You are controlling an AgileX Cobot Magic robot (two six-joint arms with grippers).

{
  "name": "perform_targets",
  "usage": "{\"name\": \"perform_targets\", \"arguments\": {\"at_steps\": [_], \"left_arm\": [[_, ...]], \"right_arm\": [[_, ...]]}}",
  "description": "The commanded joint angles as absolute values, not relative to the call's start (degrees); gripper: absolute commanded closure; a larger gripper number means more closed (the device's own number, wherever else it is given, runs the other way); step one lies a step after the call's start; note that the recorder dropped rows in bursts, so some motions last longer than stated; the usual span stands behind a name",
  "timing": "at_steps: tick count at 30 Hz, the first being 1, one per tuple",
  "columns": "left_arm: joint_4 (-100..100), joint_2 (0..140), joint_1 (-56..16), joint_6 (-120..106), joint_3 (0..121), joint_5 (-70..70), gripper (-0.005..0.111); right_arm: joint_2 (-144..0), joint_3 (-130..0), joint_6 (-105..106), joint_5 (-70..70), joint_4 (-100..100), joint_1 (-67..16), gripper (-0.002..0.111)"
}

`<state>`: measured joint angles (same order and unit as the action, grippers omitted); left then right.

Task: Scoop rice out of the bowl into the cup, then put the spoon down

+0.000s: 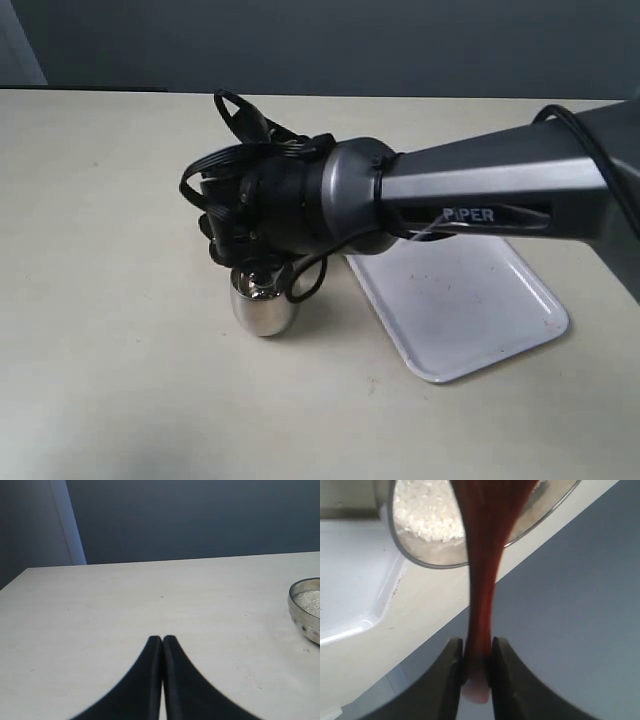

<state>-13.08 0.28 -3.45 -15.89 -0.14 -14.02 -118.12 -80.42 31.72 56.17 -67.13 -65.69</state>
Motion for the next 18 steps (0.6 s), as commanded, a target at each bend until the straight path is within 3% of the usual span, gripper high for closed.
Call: {"name": "perform_targets", "arguments": {"at_steps": [1,18], "left_arm": [[-13.0,0.0,-3.6,-15.6,0.0,-13.4,0.106],[-13.0,0.0,-3.6,-15.6,0.0,-13.4,0.106]], "right_arm": [[-117.4,-80.0,31.2,57.9,-68.0,-66.0,0.109],[-116.1,-80.0,29.3,61.4,-61.1,-66.4,0.109]]}}
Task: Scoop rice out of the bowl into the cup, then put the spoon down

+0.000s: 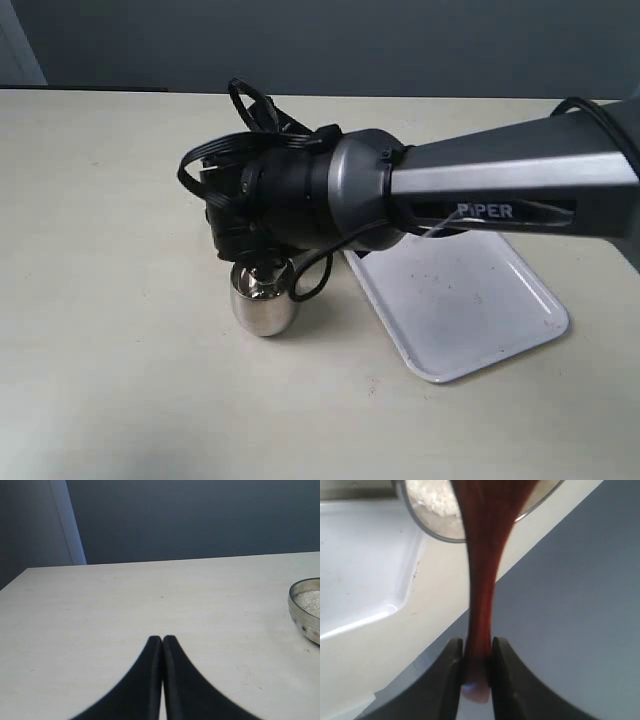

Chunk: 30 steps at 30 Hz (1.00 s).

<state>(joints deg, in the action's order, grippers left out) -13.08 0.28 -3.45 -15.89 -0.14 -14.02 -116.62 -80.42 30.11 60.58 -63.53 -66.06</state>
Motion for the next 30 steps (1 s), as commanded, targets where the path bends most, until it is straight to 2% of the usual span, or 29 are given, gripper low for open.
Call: {"name": "perform_targets", "arguments": {"at_steps": [1,11,30], "left_arm": [[-13.0,0.0,-3.6,-15.6,0.0,-13.4,0.106],[-13.0,0.0,-3.6,-15.6,0.0,-13.4,0.106],[-13.0,0.0,-5.6,-15.6,0.0,-13.4,0.106]], "right_arm": [[-116.1,-80.0,28.5,61.7,-61.3,-66.4,0.109],[-116.1,-78.4,24.8,66.6,-58.6,-66.4,0.109],[-116.1,-73.1,12.7,63.4,-67.9,-68.7,0.109]]}}
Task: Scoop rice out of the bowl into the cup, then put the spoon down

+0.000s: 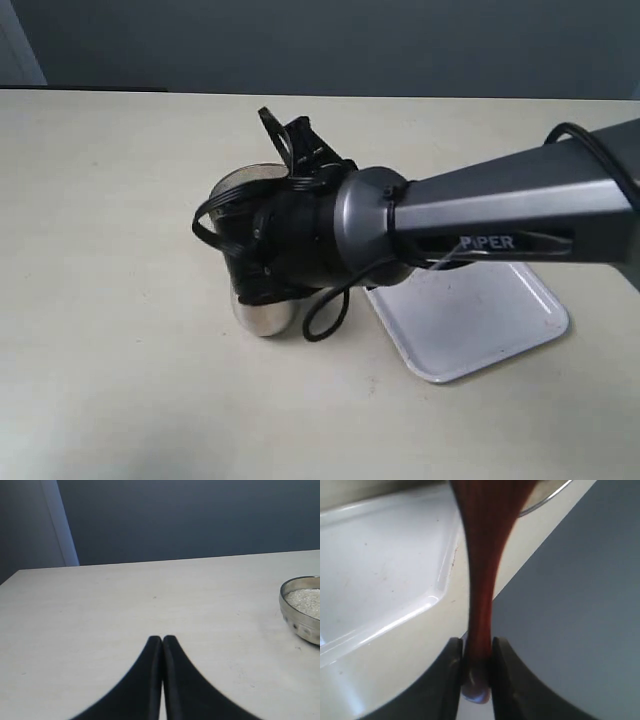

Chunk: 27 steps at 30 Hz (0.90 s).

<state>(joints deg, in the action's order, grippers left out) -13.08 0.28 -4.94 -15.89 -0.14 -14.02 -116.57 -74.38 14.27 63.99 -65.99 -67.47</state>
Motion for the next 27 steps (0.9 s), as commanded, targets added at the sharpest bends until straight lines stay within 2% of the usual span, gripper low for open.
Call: {"name": "perform_targets", "arguments": {"at_steps": [1,9,15,19,23,27], "left_arm": [[-13.0,0.0,-5.9,-15.6,0.0,-13.4,0.106],[-13.0,0.0,-5.9,-15.6,0.0,-13.4,0.106],[-13.0,0.0,-5.9,-15.6,0.0,-13.4,0.106],[-13.0,0.0,-5.9,-15.6,0.0,-13.4,0.106],[-13.0,0.0,-5.9,-15.6,0.0,-13.4,0.106],[-13.0,0.0,-5.9,-15.6,0.0,-13.4,0.106]], "right_arm": [[-116.1,-72.5,12.4,63.4,-68.0,-68.7,0.109],[-116.0,-68.5,1.3,66.2,-78.0,-68.7,0.109],[-116.0,-68.3,0.8,66.1,-77.3,-69.1,0.109],[-112.8,-68.6,-2.2,68.1,-68.3,-69.2,0.109],[-104.8,-71.9,-4.3,67.5,-47.5,-68.0,0.109],[-98.9,-74.9,-4.3,67.3,-35.6,-65.3,0.109]]}}
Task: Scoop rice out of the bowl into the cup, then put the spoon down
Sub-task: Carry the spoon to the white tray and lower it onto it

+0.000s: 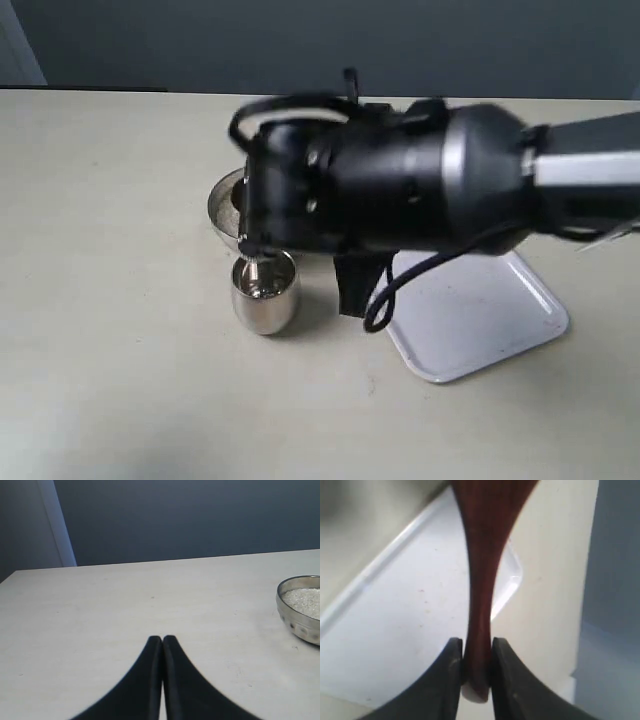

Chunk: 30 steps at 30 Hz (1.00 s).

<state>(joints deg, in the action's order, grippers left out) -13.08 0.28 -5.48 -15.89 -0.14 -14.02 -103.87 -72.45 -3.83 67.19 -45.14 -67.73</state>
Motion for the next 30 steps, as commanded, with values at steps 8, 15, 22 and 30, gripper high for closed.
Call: {"name": "perform_targets", "arguments": {"at_steps": [8,15,22,30], "left_arm": [[-13.0,0.0,-5.9,-15.6,0.0,-13.4,0.106],[-13.0,0.0,-5.9,-15.6,0.0,-13.4,0.106],[-13.0,0.0,-5.9,-15.6,0.0,-13.4,0.106],[-13.0,0.0,-5.9,-15.6,0.0,-13.4,0.106]], "right_arm": [[-95.6,-77.4,-4.3,66.4,-18.8,-54.5,0.109],[-97.4,-77.4,-4.3,64.7,-7.9,-43.6,0.109],[-101.1,-77.4,-4.1,64.6,-7.8,-37.5,0.109],[-109.1,-77.4,-1.4,64.8,-3.4,-33.1,0.109]]}}
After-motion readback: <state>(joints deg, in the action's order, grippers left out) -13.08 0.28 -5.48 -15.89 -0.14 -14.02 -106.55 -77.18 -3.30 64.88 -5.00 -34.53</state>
